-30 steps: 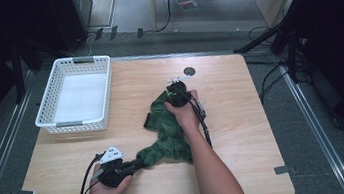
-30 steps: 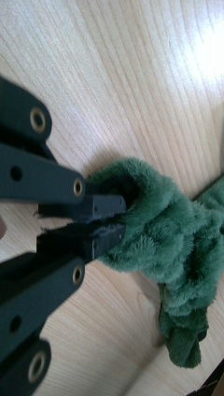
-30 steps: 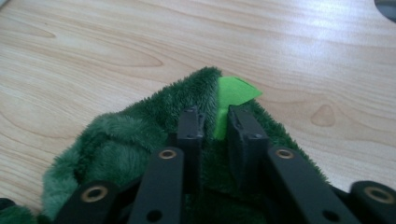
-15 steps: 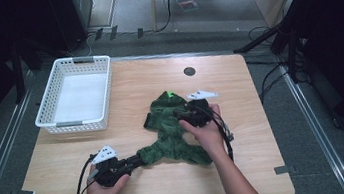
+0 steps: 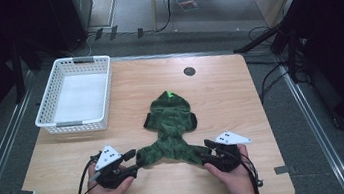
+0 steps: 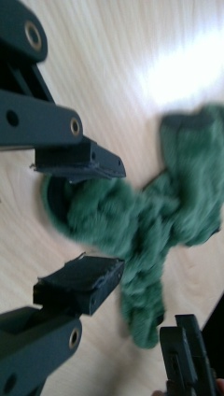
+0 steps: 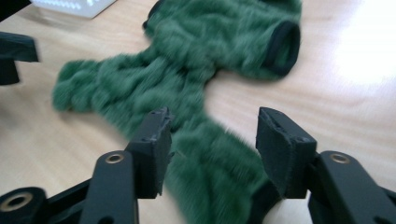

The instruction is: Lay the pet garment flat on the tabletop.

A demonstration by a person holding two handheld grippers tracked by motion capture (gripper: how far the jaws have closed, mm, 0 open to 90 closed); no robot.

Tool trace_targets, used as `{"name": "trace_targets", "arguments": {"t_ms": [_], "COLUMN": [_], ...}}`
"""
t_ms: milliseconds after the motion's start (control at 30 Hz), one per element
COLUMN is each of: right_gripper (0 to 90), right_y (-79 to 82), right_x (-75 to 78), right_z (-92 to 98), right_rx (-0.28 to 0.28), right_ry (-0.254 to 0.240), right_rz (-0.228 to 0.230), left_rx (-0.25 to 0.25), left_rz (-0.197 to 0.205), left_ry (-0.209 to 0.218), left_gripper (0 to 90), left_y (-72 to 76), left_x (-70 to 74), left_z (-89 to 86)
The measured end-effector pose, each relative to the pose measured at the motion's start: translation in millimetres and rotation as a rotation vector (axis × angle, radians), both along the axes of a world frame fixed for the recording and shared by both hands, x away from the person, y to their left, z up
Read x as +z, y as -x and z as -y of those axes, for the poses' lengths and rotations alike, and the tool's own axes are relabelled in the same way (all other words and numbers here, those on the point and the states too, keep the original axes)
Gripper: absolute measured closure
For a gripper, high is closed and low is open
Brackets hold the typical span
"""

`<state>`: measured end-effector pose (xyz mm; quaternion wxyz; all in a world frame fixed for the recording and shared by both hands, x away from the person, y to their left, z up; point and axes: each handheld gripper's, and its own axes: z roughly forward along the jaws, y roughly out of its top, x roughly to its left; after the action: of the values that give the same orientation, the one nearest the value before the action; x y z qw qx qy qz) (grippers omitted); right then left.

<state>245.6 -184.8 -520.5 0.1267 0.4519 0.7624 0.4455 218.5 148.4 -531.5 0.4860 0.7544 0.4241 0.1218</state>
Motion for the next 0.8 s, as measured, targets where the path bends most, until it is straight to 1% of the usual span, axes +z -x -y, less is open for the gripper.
{"name": "trace_targets", "arguments": {"t_ms": [33,67,133,167,200,233,267,300,367,400,433,500,567,600,633,733,767,800], "right_gripper": [43.5,43.1,43.7,45.6,49.0,52.8,56.2,60.2,69.7,75.2,78.7,80.2,79.7,77.9,73.9,55.1,50.5,47.4], "right_y": [3.3,6.9,10.1,11.2,12.2,12.4,13.0,13.0,12.0,11.0,10.3,8.0,7.6,8.4,9.0,12.0,13.8,14.8], "right_x": [-1.5,-4.5,-10.7,-14.9,-20.0,-22.3,-24.2,-24.7,-24.4,-25.0,-25.5,-26.0,-26.1,-26.1,-26.1,-24.0,-22.0,-20.3], "right_z": [-0.1,-1.0,-3.9,-5.9,-8.5,-9.4,-10.2,-10.2,-8.8,-7.5,-6.6,-2.7,-0.9,-0.9,-0.7,2.6,4.6,6.4], "right_rx": [0.009,0.013,0.02,0.023,0.016,0.016,0.012,0.005,-0.025,-0.034,-0.043,-0.069,-0.076,-0.076,-0.07,-0.024,-0.015,-0.01], "right_ry": [-0.005,0.004,0.035,0.069,0.119,0.141,0.153,0.156,0.164,0.163,0.164,0.157,0.151,0.144,0.135,0.059,0.041,0.035], "right_rz": [-0.009,-0.016,-0.025,-0.023,-0.014,-0.012,-0.004,0.003,0.001,0.003,0.001,-0.004,-0.007,-0.009,-0.004,0.002,0.01,0.024], "left_rx": [-0.006,-0.008,-0.005,-0.007,-0.004,0.004,0.007,0.004,0.003,0.001,0.005,0.005,0.005,0.002,-0.003,0.0,0.006,0.009], "left_rz": [-0.015,-0.03,-0.068,-0.08,-0.074,-0.062,-0.068,-0.077,-0.092,-0.095,-0.099,-0.1,-0.112,-0.113,-0.105,-0.069,-0.053,-0.044], "left_ry": [-0.022,-0.036,-0.087,-0.119,-0.139,-0.152,-0.153,-0.143,-0.123,-0.121,-0.117,-0.111,-0.083,-0.073,-0.058,-0.034,-0.027,-0.016], "left_gripper": [48.3,47.7,49.9,53.2,58.9,63.2,67.5,73.0,79.4,82.0,83.6,85.0,85.0,84.2,80.3,57.7,51.0,46.6], "left_y": [-0.8,-1.5,-3.7,-3.8,-3.2,-2.5,-3.0,-4.0,-5.4,-5.5,-5.3,-5.1,-4.5,-4.3,-3.7,0.3,1.6,2.4], "left_x": [-3.3,-5.8,-13.0,-16.7,-18.2,-18.8,-18.6,-19.0,-20.2,-20.3,-20.3,-20.5,-20.9,-21.0,-20.5,-17.6,-16.5,-15.7], "left_z": [5.1,7.7,13.3,16.0,16.9,17.2,16.4,15.5,12.8,11.9,11.3,10.1,7.0,5.8,4.5,-0.2,-3.0,-5.4]}}
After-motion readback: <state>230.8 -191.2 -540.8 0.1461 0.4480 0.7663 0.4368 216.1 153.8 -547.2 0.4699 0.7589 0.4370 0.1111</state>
